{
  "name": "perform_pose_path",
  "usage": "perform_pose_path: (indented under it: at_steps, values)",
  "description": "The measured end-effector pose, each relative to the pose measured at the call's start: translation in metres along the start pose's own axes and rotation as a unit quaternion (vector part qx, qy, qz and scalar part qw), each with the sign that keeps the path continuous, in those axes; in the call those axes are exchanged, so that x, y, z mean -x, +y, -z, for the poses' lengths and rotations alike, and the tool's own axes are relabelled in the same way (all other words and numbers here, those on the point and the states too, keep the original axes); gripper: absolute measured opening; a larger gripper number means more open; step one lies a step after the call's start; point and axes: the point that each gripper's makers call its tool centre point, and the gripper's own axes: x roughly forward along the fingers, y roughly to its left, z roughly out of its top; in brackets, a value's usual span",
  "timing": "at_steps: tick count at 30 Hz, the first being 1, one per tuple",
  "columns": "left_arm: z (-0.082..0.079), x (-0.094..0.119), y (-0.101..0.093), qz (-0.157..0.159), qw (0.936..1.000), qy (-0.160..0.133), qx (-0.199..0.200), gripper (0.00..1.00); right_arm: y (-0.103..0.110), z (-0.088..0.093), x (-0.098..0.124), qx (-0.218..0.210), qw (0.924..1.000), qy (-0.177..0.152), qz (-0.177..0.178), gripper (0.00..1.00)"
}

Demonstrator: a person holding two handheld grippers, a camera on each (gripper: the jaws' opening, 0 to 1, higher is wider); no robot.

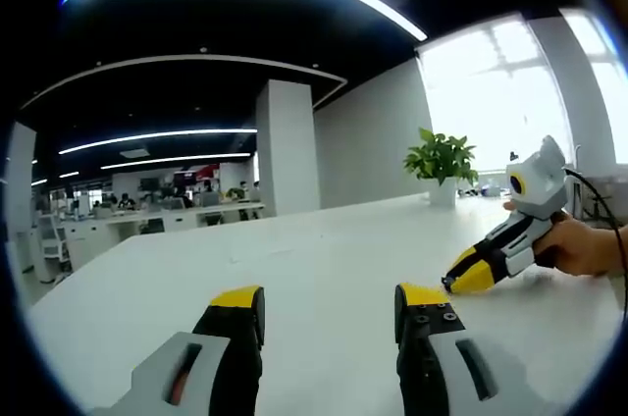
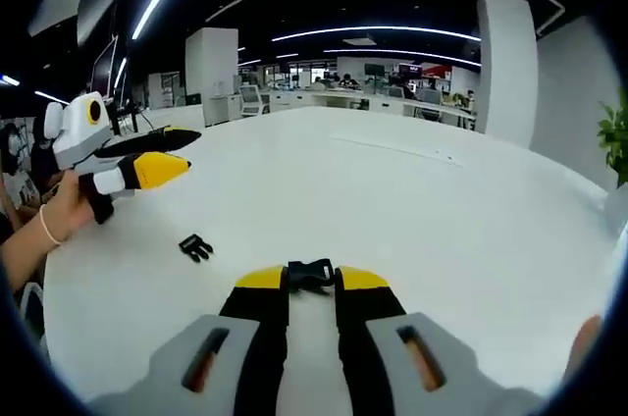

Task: Snap the two parts of the plastic buckle together until the buckle closes and remains connected.

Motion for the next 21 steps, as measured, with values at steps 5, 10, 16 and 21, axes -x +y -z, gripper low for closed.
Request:
perform_pose_path:
  at_steps: [5,10,16,21]
  values:
    - [0.0008,0.0004,-0.0016,0.002,1.0000,0.002,-0.001,0.54,0.0006,0.0045,0.0034,-0.010,0.9999,0.003,0.002,0.18]
    - [0.0020,-0.0008,-0.0031,0.005,1.0000,0.006,-0.004,0.54,0.0030,0.0050,0.0046,-0.012,0.9999,0.003,0.003,0.18]
    - [0.0019,-0.0014,-0.0026,0.005,0.9999,0.007,-0.007,0.54,0.0073,0.0057,0.0080,-0.007,0.9999,0.003,0.012,0.18]
    - [0.0020,-0.0008,-0.0027,0.004,0.9999,0.007,-0.008,0.54,0.0091,0.0053,0.0098,-0.002,0.9998,0.001,0.017,0.18]
